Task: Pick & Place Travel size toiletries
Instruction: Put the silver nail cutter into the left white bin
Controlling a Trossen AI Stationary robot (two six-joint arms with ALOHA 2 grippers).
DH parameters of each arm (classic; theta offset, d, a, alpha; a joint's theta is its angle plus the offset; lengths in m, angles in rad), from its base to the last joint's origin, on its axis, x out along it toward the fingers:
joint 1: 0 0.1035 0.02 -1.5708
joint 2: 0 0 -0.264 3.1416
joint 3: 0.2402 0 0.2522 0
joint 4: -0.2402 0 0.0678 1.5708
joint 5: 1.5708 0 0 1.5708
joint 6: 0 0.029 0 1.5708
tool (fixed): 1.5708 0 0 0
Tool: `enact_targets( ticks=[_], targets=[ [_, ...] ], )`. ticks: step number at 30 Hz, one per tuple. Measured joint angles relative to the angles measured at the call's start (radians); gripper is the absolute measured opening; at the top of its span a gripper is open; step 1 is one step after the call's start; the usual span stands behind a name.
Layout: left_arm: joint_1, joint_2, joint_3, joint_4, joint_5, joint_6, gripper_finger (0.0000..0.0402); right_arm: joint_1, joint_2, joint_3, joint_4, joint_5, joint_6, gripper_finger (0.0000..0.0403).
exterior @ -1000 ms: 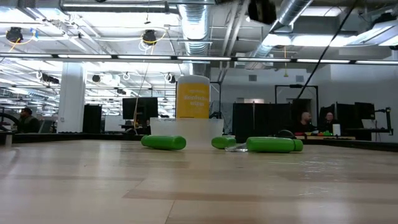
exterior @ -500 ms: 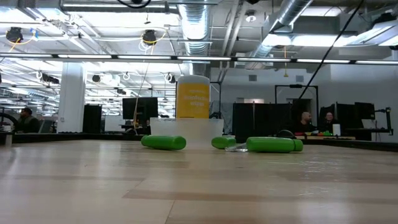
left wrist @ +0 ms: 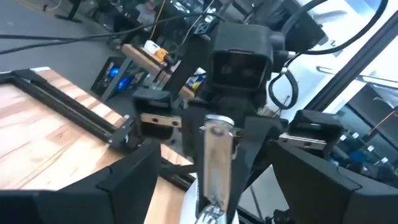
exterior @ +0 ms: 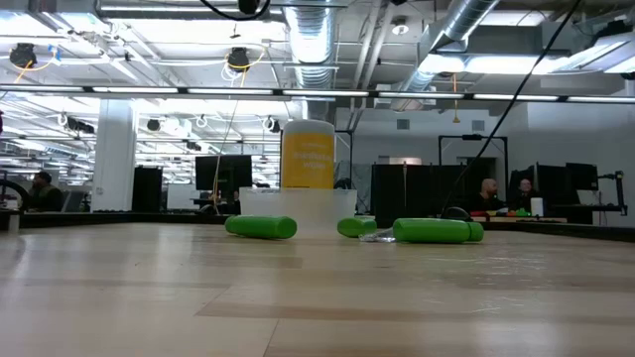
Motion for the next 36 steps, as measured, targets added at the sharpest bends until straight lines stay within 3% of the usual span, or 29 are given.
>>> enact_targets(
  ticks=[5, 9, 22, 31, 36],
  targets=[
    [-0.001, 0.027, 0.000, 0.044, 0.000, 0.000, 0.0287, -0.008, 0.000, 0.000, 0.015, -0.001, -0.024, 0.0043],
    [-0.001, 0.027, 0.000, 0.048, 0.000, 0.000, 0.0257, -0.009, 0.000, 0.000, 0.012, -0.003, -0.024, 0.0043],
    [0.005, 0.025, 0.000, 0.059, 0.000, 0.004, 0.0049, -0.009, 0.000, 0.000, 0.014, -0.006, -0.025, 0.0043],
    [0.005, 0.025, 0.000, 0.060, -0.001, 0.005, 0.0043, -0.009, 0.000, 0.000, 0.013, -0.004, -0.026, 0.0045],
    [0.005, 0.023, 0.000, 0.063, 0.000, 0.011, 0.0043, -0.009, 0.000, 0.000, 0.013, -0.007, -0.043, 0.0086]
  ],
)
